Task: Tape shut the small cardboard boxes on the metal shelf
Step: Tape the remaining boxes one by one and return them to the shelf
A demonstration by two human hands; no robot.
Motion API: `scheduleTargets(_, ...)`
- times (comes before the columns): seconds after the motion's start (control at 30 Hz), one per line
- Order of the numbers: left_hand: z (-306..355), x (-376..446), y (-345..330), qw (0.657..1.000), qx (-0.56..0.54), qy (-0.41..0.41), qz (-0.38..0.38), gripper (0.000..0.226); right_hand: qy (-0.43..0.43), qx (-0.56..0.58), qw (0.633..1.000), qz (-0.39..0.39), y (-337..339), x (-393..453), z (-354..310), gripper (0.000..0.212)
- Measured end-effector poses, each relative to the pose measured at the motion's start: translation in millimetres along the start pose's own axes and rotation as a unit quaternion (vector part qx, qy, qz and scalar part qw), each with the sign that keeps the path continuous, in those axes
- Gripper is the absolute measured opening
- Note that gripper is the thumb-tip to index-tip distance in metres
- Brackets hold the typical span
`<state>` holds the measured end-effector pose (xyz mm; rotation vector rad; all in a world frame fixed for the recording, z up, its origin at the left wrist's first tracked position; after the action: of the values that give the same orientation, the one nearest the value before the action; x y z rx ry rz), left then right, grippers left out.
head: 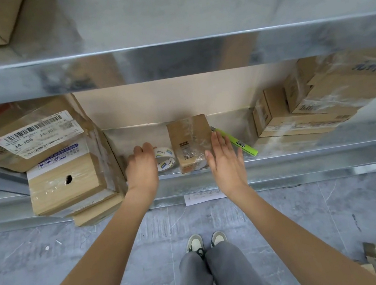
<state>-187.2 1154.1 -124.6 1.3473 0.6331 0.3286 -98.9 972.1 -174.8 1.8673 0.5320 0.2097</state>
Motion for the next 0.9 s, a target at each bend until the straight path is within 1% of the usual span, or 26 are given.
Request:
scheduleTargets(0.1,0.0,4.0,-7.2,0.999,-0.040,0.014,0.002,0.024,0.012,-0.045,0.999,0.003,-0.3,-0.3,-1.9,0.058)
scheduleTargets(0.2,-2.4,6.9,-11.9,0.998,-0.058,0.016,0.001,0.037,0.026,-0.091,0.995,0.021,1.7,-2.6,-11.8,0.071)
scheduleTargets(0.27,-3.3,8.1,-14.0,0.997,-0.069,0.013,0.001,0.042,0.056,-0.100,0.993,0.022,-0.1,-5.6,-25.4,0.081)
scheduleTargets(0.3,-3.7,8.9,-14.7,0.997,-0.070,0.013,0.001,0.042,0.077,-0.098,0.992,0.015,-3.4,-7.4,-33.1,0.082)
scheduleTargets(0.4,-4.2,11.5,-15.8,0.998,-0.056,0.008,-0.002,0.037,0.136,-0.075,0.988,-0.005,-15.9,-12.1,-56.8,0.073)
scheduleTargets(0.47,-2.7,12.9,-15.5,0.999,-0.050,0.004,0.001,0.032,0.171,-0.069,0.983,0.000,-19.8,-15.2,-66.1,0.064)
scheduleTargets(0.53,-3.2,14.1,-15.5,0.999,-0.050,0.004,0.007,0.026,0.178,-0.074,0.981,0.011,-20.9,-15.8,-68.6,0.058)
scheduleTargets(0.63,-5.2,14.2,-18.0,0.998,-0.062,0.004,0.017,0.023,0.175,-0.100,0.979,0.011,-20.5,-15.8,-67.5,0.055)
scheduleTargets(0.73,-8.4,13.0,-22.0,0.994,-0.103,0.010,0.029,0.020,0.158,-0.101,0.982,-0.014,-19.2,-11.9,-66.4,0.062)
scheduleTargets(0.77,-9.9,12.7,-24.1,0.991,-0.128,0.011,0.035,0.020,0.138,-0.097,0.986,-0.016,-18.3,-9.9,-63.2,0.066)
scheduleTargets(0.83,-11.4,12.6,-29.2,0.979,-0.195,0.001,0.054,0.022,0.069,-0.076,0.995,-0.019,-14.5,-4.3,-53.2,0.079)
scheduleTargets(0.9,-11.2,11.3,-30.3,0.954,-0.287,-0.003,0.083,0.033,0.001,-0.031,0.999,-0.030,-8.8,1.2,-43.5,0.092)
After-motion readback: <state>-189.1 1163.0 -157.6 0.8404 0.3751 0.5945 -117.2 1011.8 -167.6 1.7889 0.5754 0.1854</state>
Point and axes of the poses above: each hand's wrist, its own x-axis towards the middle knuckle, its own y-axis out of the back of the hand, z = x × y, the point moved 4 cm from there along x, towards the middle knuckle
